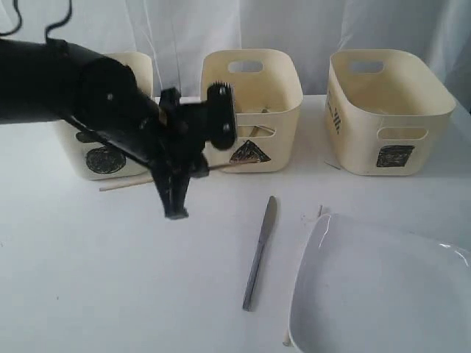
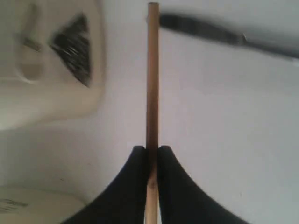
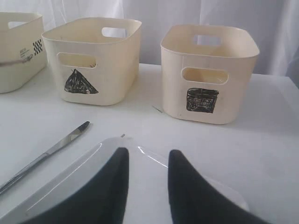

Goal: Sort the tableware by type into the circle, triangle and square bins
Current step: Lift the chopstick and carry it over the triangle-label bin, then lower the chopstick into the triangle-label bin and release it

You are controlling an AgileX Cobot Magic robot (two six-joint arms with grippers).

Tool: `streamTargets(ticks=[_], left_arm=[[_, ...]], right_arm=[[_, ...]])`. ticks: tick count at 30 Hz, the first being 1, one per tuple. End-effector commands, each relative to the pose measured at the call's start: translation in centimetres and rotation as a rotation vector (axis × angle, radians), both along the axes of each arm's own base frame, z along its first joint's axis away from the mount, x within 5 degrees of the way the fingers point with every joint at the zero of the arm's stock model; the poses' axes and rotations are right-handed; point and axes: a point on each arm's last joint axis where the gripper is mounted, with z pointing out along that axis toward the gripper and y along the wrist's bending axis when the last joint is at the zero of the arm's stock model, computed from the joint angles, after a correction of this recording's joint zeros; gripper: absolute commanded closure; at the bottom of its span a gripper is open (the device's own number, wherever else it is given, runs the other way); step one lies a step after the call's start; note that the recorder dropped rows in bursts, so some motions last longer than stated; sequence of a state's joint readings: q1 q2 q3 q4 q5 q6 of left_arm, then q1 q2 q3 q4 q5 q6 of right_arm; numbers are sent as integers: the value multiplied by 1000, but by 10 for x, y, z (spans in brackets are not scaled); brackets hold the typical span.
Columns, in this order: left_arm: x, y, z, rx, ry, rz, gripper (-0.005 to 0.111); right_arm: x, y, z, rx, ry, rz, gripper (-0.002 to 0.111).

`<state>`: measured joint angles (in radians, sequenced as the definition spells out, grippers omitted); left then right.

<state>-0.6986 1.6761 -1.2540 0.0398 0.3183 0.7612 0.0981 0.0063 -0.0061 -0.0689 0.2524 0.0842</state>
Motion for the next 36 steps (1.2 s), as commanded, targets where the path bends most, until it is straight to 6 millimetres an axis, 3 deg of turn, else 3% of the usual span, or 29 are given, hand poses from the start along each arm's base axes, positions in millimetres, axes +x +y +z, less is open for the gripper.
streamTargets(ticks=[1, 5, 11, 23, 36], left_arm=[[-6, -4, 43, -345, -74, 111, 107], [-10, -18, 62, -468, -224, 82, 107], [-12, -38, 64, -519, -386, 11, 107], [24, -70, 55, -600, -508, 24, 107], [65, -106, 42, -653, -529, 47, 107]], right_arm=[[0, -1, -1, -5, -8, -9, 80], [0, -1, -1, -5, -8, -9, 80], [0, -1, -1, -5, -8, -9, 80], [0, -1, -1, -5, -8, -9, 80], [0, -1, -1, -5, -8, -9, 80]])
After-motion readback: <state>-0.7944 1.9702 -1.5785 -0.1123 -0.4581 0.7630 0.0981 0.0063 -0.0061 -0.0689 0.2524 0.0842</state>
